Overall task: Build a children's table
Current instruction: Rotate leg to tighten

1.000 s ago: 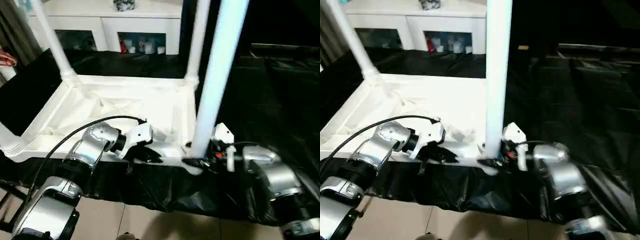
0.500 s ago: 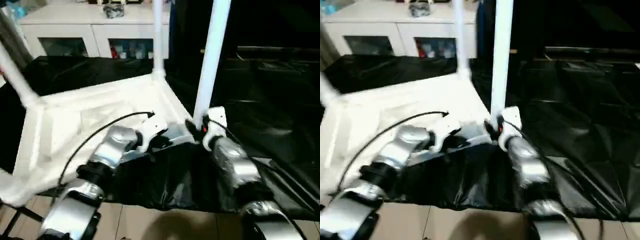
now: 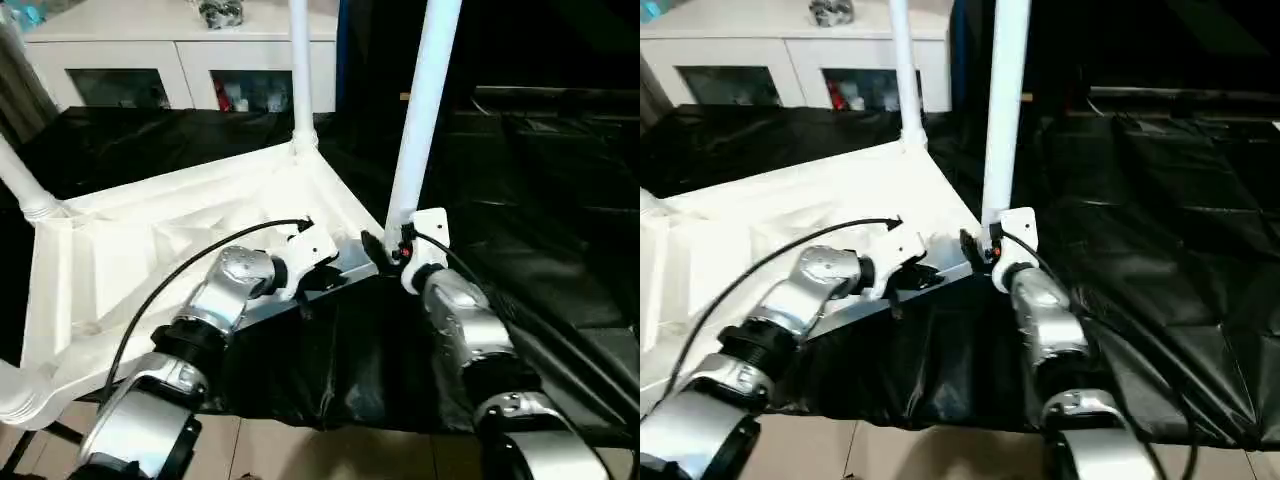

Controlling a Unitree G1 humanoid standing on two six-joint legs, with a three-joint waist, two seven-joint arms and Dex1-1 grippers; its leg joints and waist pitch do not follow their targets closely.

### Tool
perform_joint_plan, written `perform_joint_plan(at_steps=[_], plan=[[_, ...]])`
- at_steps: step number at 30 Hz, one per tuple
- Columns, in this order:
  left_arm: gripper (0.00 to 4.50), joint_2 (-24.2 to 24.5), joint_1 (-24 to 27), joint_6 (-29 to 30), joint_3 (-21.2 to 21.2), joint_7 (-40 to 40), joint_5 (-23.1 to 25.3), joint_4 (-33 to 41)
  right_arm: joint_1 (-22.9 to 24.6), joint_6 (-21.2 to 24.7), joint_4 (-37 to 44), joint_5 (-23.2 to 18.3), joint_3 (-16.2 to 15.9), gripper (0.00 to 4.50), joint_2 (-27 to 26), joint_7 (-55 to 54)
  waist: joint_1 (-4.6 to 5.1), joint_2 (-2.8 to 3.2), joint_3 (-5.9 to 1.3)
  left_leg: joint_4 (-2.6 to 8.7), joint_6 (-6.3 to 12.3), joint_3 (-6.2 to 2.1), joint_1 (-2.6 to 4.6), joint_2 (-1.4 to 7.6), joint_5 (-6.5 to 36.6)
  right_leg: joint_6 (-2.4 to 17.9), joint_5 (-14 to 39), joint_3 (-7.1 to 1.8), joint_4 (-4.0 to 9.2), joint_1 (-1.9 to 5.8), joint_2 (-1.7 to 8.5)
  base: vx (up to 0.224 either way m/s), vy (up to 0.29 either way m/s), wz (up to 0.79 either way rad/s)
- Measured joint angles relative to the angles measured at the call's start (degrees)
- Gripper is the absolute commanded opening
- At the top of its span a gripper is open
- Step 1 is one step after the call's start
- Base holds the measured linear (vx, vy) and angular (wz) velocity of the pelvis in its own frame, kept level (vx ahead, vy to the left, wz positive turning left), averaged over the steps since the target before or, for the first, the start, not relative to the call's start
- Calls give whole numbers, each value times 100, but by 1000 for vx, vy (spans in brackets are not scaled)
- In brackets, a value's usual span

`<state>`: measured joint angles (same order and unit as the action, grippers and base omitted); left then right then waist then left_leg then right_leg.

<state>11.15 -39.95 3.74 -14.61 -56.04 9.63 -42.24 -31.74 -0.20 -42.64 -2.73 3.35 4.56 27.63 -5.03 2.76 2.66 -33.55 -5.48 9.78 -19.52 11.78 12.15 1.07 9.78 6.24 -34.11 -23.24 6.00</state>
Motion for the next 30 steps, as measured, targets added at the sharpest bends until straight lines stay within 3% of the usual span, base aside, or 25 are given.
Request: perform_joint_plan(at_steps=[12,15,18,30], plan=[[0,526,54,-491,-211,-1424,-247,69,794,290,1555,-394,-896,381,1388,3272,-219,32,6,-28,7,3,-39,11,-4,5,2,-12,-4,-4,-10,0,0,0],[0,574,54,-576,-246,-1593,-263,66,900,446,1806,-466,-965,381,1566,3610,-256,30,7,-33,10,3,-43,11,-6,4,2,-17,-5,-5,-10,0,0,0],[0,654,54,-717,-286,-1758,-294,38,949,542,1991,-509,-1065,349,1705,3927,-307,20,9,-32,17,4,-42,12,-10,3,3,-18,-7,-5,-10,0,0,0],[0,754,55,-840,-326,-1865,-317,13,934,689,2075,-514,-1111,255,1811,3982,-332,-14,7,-31,43,5,-43,10,-27,-5,7,-29,-9,-5,-10,0,0,0]])
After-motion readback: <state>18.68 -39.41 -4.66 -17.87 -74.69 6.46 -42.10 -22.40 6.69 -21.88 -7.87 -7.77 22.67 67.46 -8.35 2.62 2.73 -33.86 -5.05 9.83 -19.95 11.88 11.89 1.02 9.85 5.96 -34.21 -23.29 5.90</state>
